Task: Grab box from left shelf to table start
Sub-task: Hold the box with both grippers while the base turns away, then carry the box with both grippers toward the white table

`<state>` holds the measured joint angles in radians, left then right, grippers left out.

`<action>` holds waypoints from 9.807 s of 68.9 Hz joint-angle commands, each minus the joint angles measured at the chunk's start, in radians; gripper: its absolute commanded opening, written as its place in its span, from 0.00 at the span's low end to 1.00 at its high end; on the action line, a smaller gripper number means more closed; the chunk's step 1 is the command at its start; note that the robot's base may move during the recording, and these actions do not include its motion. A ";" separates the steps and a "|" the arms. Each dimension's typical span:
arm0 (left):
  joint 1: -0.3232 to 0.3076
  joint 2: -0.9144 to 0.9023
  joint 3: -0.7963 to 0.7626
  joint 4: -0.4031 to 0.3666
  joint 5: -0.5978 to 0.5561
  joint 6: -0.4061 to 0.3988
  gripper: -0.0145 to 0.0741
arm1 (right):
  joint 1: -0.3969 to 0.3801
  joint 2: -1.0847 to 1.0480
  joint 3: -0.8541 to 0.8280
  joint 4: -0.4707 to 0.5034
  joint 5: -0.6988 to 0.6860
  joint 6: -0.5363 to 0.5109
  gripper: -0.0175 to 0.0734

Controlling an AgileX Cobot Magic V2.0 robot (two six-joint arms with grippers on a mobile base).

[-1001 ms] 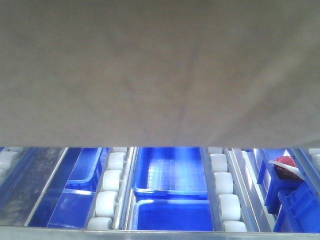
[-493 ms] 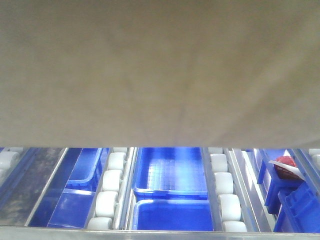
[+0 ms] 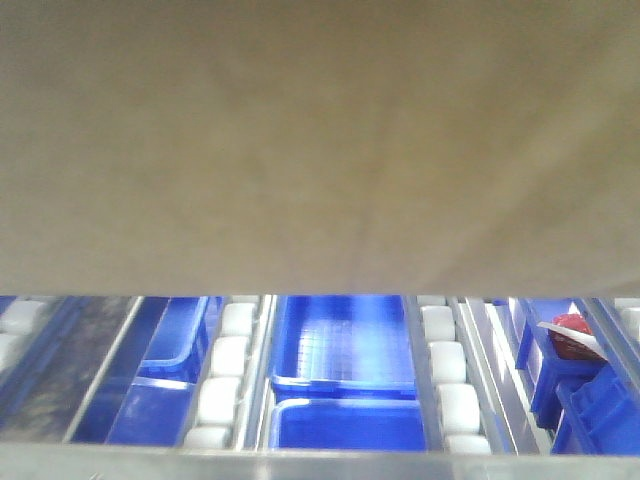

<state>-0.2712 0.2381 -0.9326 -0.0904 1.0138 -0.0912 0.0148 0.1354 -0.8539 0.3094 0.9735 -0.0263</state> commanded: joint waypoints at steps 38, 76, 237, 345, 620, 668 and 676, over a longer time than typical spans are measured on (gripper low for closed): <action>-0.006 0.007 -0.039 -0.090 -0.104 -0.022 0.06 | -0.003 0.014 -0.028 -0.009 -0.115 -0.008 0.25; -0.006 0.007 -0.039 -0.090 -0.104 -0.022 0.06 | -0.003 0.014 -0.028 -0.009 -0.115 -0.008 0.25; -0.006 0.016 -0.039 -0.111 -0.104 -0.022 0.06 | -0.003 0.013 -0.028 -0.009 -0.115 -0.008 0.25; -0.006 0.016 -0.039 -0.112 -0.104 -0.022 0.06 | -0.003 0.013 -0.028 -0.009 -0.115 -0.008 0.25; -0.008 0.016 -0.039 -0.113 -0.102 -0.022 0.06 | -0.006 0.013 -0.028 -0.009 -0.103 -0.008 0.25; -0.008 0.016 -0.039 -0.113 -0.102 -0.022 0.06 | -0.006 0.013 -0.028 -0.009 -0.102 -0.008 0.25; -0.008 0.016 -0.039 -0.113 -0.102 -0.022 0.06 | -0.006 0.013 -0.028 -0.009 -0.102 -0.008 0.25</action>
<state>-0.2712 0.2401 -0.9326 -0.0975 1.0138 -0.0912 0.0110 0.1306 -0.8539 0.3094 0.9714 -0.0267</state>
